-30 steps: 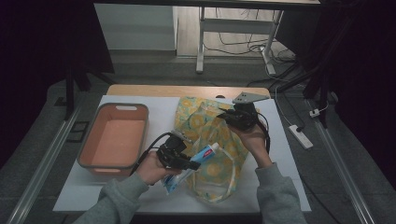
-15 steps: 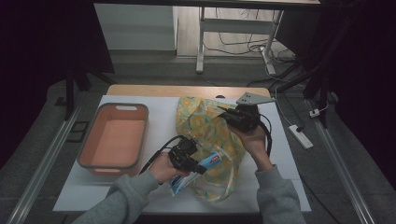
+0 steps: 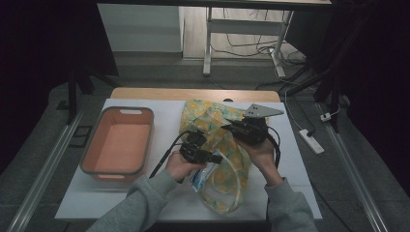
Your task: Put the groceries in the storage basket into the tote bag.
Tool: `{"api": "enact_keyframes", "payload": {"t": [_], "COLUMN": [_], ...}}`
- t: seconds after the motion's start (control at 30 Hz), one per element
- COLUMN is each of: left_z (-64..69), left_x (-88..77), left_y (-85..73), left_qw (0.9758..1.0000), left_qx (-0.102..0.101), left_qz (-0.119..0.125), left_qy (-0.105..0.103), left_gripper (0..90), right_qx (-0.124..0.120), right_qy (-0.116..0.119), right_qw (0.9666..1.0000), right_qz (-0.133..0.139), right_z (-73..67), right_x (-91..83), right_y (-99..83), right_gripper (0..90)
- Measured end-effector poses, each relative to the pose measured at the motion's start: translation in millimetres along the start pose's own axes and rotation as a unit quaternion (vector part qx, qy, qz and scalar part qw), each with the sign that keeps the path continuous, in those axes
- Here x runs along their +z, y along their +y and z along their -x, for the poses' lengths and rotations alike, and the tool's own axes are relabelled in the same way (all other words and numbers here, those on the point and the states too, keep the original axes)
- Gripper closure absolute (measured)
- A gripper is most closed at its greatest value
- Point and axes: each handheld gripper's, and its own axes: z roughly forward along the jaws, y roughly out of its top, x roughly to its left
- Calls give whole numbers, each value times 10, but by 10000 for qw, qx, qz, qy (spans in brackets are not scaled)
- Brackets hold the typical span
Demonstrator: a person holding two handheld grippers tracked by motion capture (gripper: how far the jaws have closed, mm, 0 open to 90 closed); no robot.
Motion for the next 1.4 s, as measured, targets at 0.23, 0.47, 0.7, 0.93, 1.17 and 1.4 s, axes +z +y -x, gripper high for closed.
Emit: {"api": "enact_keyframes", "payload": {"t": [0.23,0.47,0.7,0.93,1.17,1.4], "left_z": [-26,-81,-48,-50,-94,-121], "left_x": [150,279,366,503,613,738], "left_y": [15,34,71,102,147,138], "left_qw": [9986,9953,9933,9876,9846,9881], "left_qx": [23,238,114,4,-75,-61], "left_qz": [280,487,769,1075,1307,1193], "left_qy": [451,803,850,1145,1159,966], "left_gripper": [740,741,739,737,728,695], "right_qx": [-51,72,132,189,216,317], "right_qy": [5,72,120,106,75,0], "right_qw": [10000,9999,9998,9998,9997,9995], "right_qz": [-62,-8,11,4,1,-53], "right_z": [-32,14,11,5,7,96], "right_x": [-12,-97,-134,-133,-128,-123], "right_y": [-45,-78,-88,-90,-90,-136], "right_gripper": [868,868,868,868,868,869]}}
